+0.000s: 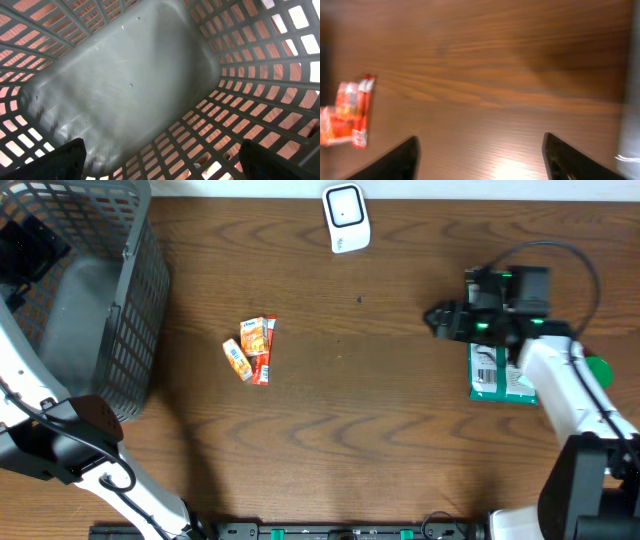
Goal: Scan the item barcode
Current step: 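Release the pouch and reach the right gripper to the snack items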
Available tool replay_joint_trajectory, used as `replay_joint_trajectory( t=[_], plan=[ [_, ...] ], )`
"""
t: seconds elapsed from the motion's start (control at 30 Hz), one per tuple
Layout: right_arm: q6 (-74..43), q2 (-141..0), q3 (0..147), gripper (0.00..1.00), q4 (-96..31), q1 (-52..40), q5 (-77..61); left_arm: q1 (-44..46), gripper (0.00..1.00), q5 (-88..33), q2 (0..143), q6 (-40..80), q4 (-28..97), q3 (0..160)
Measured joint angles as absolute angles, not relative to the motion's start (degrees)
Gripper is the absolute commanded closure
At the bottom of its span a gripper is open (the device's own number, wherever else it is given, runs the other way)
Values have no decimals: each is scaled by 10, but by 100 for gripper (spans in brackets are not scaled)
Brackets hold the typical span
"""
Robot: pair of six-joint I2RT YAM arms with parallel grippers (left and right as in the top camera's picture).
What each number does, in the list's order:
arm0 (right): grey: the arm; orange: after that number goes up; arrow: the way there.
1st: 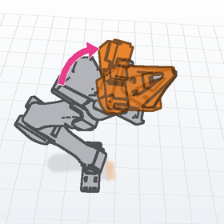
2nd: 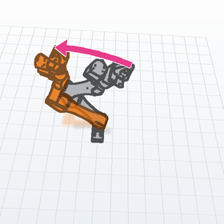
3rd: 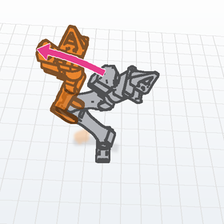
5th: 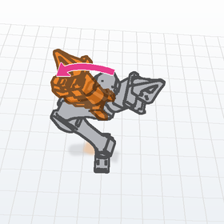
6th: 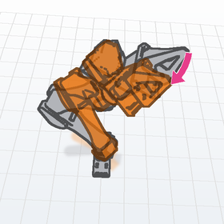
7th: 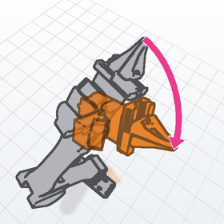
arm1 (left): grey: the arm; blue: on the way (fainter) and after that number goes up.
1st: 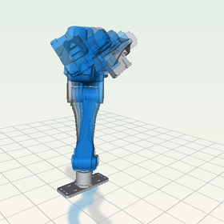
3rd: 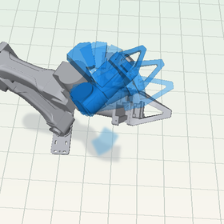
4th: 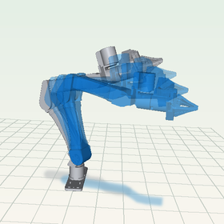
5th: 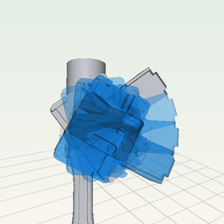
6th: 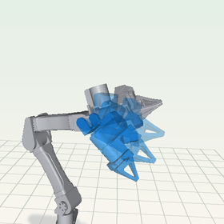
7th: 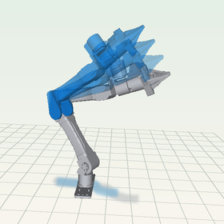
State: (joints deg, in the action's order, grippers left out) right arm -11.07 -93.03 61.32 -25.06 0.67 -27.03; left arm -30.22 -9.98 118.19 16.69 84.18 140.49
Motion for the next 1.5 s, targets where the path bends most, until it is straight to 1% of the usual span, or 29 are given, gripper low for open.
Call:
replay_joint_trajectory(
  t=[0.03,0.17,0.23,0.27,0.3,0.4,0.53,0.63,0.73,0.9,1.1,1.3,1.43,1.5],
  plan=[
    [-121,-930,613,43,-243,-17,-275,-302,2,-100,1182,167,842,1405],
    [-150,-930,614,44,-231,-123,-269,-302,2,-100,1182,167,842,1405],
    [-157,-931,622,44,-243,-170,-251,-302,2,-100,1182,167,842,1405],
    [-160,-931,630,43,-252,-194,-242,-302,2,-100,1182,167,842,1405],
    [-162,-931,650,41,-272,-230,-223,-302,2,-100,1182,167,842,1405],
    [-159,-939,719,39,-326,-289,-176,-302,2,-100,1182,167,842,1405],
    [-149,-967,830,38,-384,-356,-119,-302,2,-100,1182,167,842,1405],
    [-137,-1006,895,37,-399,-397,-91,-302,2,-100,1182,167,842,1405],
    [-123,-1052,925,36,-384,-427,-76,-302,2,-100,1182,167,842,1405],
    [-75,-1128,928,34,-341,-481,-50,-302,2,-100,1182,167,842,1405],
    [-33,-1175,928,30,-312,-533,6,-302,2,-100,1182,167,842,1405],
    [-14,-1216,928,30,-262,-550,28,-302,2,-100,1182,167,842,1405],
    [-8,-1244,928,30,-240,-550,35,-302,2,-100,1182,167,842,1405],
    [-7,-1254,928,36,-233,-550,36,-302,2,-100,1182,167,842,1405]
  ],
)
